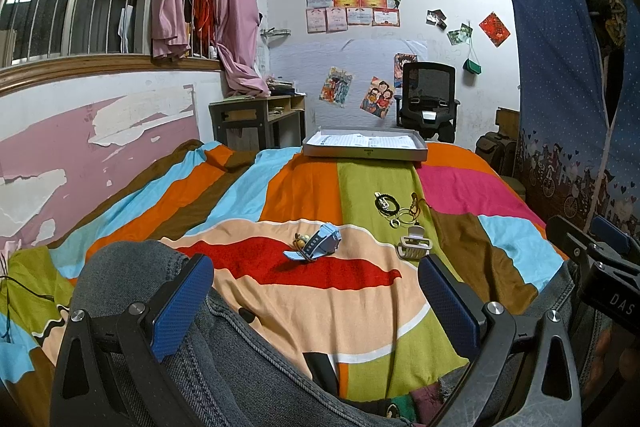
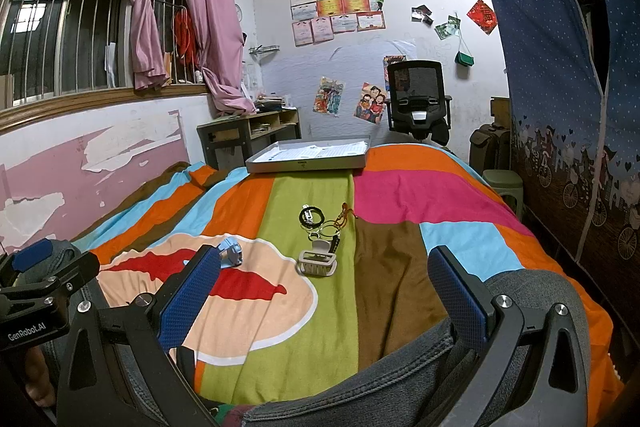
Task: Organize jewelry
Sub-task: 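Grasp the light blue watch with the left tool while the right tool grasps the grey buckle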
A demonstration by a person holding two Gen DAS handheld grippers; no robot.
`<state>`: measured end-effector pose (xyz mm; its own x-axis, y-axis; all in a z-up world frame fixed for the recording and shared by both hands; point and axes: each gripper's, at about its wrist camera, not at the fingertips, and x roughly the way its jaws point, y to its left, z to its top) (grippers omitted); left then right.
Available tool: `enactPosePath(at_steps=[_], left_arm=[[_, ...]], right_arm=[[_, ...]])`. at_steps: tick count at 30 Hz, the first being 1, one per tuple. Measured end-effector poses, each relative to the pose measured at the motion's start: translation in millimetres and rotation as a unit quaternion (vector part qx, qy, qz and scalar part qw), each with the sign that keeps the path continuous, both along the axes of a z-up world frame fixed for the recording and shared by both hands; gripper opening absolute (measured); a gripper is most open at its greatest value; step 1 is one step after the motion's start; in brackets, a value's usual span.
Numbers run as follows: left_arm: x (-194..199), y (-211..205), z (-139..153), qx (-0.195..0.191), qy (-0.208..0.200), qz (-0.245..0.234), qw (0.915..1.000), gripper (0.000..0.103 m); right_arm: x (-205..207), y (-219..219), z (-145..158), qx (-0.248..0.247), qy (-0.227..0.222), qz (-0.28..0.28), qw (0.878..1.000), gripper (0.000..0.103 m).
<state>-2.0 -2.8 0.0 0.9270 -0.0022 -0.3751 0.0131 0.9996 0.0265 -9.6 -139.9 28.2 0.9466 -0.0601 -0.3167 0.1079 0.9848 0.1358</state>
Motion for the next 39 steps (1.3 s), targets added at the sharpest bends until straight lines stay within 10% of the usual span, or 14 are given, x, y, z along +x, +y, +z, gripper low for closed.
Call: enactPosePath(at_steps=[17, 32, 39], left_arm=[[51, 6, 25, -0.059, 0.019, -0.049, 0.9969, 0.103], [230, 21, 48, -0.047, 0.014, -0.074, 0.9961, 0.103], [286, 19, -18, -0.025, 0.146, -0.041, 0.9881, 0.103]], right_arm=[[57, -25, 6, 0.065, -0.009, -0.037, 0.997, 0.102], [182, -20, 36, 0.029, -0.052, -0.048, 0.997, 0.102], [242, -9, -14, 0.05, 0.024, -0.045, 0.997, 0.102]])
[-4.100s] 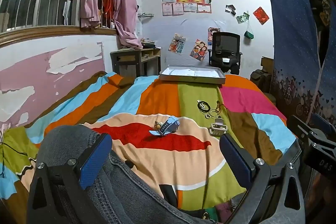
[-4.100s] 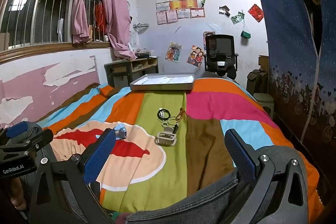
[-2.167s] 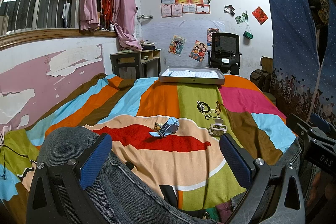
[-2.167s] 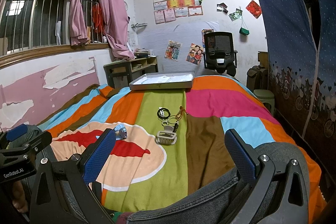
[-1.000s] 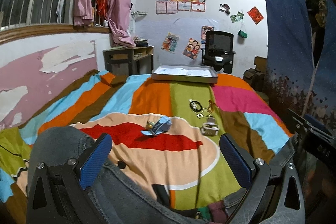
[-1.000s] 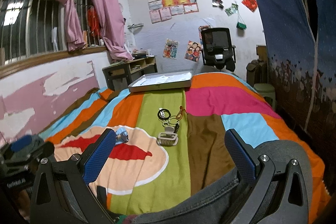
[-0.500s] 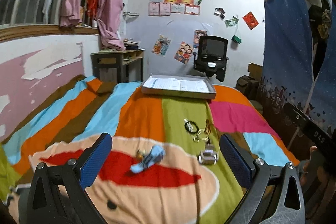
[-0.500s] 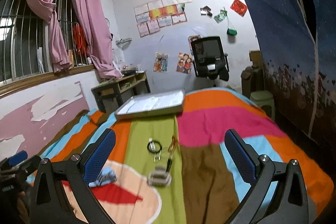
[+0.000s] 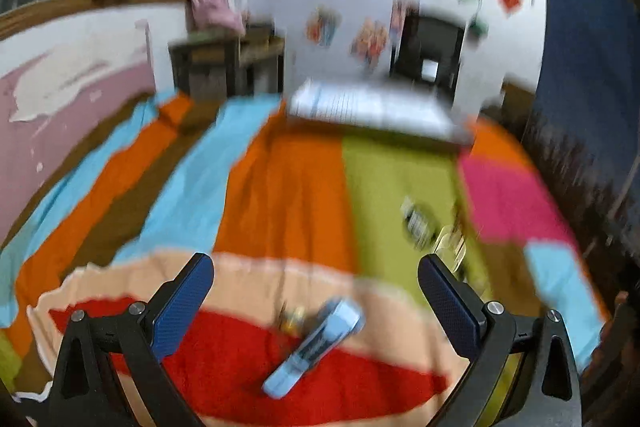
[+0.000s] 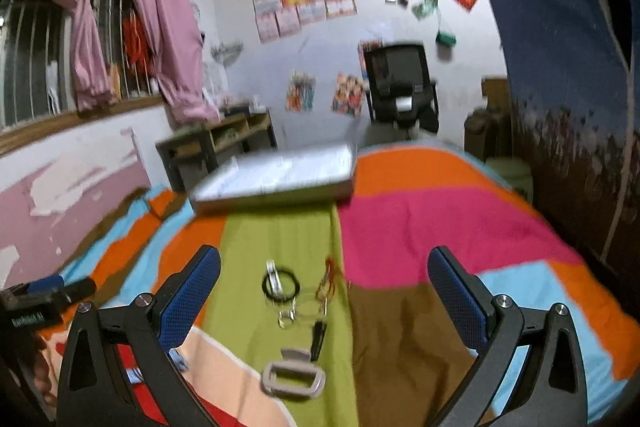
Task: Organize jewelry
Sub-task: 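Grasp the light blue watch with the left tool while the right tool grasps the grey buckle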
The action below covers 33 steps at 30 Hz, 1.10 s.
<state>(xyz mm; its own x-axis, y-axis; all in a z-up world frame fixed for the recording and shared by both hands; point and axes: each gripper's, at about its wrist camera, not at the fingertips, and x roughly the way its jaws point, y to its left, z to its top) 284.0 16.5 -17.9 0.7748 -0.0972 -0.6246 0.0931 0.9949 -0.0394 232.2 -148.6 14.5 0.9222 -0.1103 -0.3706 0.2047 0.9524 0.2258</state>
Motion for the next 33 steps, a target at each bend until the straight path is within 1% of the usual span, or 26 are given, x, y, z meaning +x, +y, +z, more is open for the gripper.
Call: enactPosePath(at_steps=[1, 3, 4, 7, 9, 10, 11, 12, 13, 14, 15, 17, 18, 21, 22, 25, 27, 28, 30, 32, 33], left_arm=[[5, -2, -9, 0.011, 0.019, -0.003, 0.9997, 0.103], [14, -6, -25, 0.032, 0.057, -0.011, 0.9978, 0.103], [18, -8, -32, 0.037, 0.072, -0.016, 0.9966, 0.103], [31, -7, -50, 0.034, 0.116, -0.026, 0.9924, 0.103], [40, -7, -63, 0.034, 0.136, -0.026, 0.9898, 0.103], [42, -7, -68, 0.033, 0.143, -0.026, 0.9888, 0.1], [45, -7, -72, 0.033, 0.149, -0.029, 0.9878, 0.094], [47, -8, -75, 0.034, 0.155, -0.032, 0.9868, 0.091], [49, -9, -77, 0.035, 0.16, -0.038, 0.9858, 0.087], [50, -11, -80, 0.036, 0.163, -0.045, 0.985, 0.082], [50, -13, -82, 0.038, 0.165, -0.053, 0.9842, 0.079], [51, -21, -86, 0.05, 0.165, -0.072, 0.9824, 0.07], [50, -25, -88, 0.058, 0.165, -0.082, 0.9811, 0.069], [51, -30, -92, 0.06, 0.174, -0.096, 0.9783, 0.062], [52, -30, -94, 0.062, 0.177, -0.096, 0.9776, 0.059], [54, -31, -96, 0.06, 0.184, -0.107, 0.9752, 0.052], [55, -34, -94, 0.062, 0.186, -0.119, 0.9734, 0.045], [56, -35, -93, 0.058, 0.189, -0.125, 0.9723, 0.039], [56, -35, -93, 0.052, 0.196, -0.136, 0.9697, 0.037], [55, -36, -92, 0.047, 0.198, -0.143, 0.9686, 0.033], [55, -35, -91, 0.043, 0.201, -0.145, 0.9679, 0.032]], right_arm=[[5, -1, -15, -0.001, 0.015, 0.005, 1.0, 0.102], [16, 5, -32, -0.002, 0.044, 0.016, 0.999, 0.102], [22, 9, -45, 0.0, 0.067, 0.025, 0.997, 0.102], [35, 15, -74, 0.008, 0.116, 0.047, 0.992, 0.102], [41, 15, -87, 0.013, 0.138, 0.062, 0.988, 0.102], [45, 18, -94, 0.015, 0.15, 0.068, 0.986, 0.102], [50, 21, -102, 0.018, 0.162, 0.072, 0.984, 0.102], [55, 24, -109, 0.025, 0.174, 0.076, 0.981, 0.102], [56, 19, -113, 0.029, 0.18, 0.08, 0.98, 0.102], [58, 18, -120, 0.034, 0.19, 0.084, 0.978, 0.102], [61, 21, -126, 0.036, 0.199, 0.089, 0.975, 0.102], [66, 25, -134, 0.035, 0.21, 0.098, 0.972, 0.102], [67, 28, -137, 0.032, 0.213, 0.101, 0.971, 0.102], [70, 39, -145, 0.026, 0.22, 0.115, 0.968, 0.101], [69, 37, -145, 0.028, 0.223, 0.117, 0.967, 0.1], [71, 35, -149, 0.028, 0.229, 0.118, 0.966, 0.091], [73, 35, -153, 0.031, 0.236, 0.114, 0.965, 0.084], [73, 33, -154, 0.034, 0.239, 0.114, 0.964, 0.078], [74, 33, -158, 0.037, 0.247, 0.113, 0.962, 0.072], [73, 33, -157, 0.04, 0.244, 0.115, 0.962, 0.063], [73, 33, -156, 0.041, 0.242, 0.116, 0.962, 0.063]])
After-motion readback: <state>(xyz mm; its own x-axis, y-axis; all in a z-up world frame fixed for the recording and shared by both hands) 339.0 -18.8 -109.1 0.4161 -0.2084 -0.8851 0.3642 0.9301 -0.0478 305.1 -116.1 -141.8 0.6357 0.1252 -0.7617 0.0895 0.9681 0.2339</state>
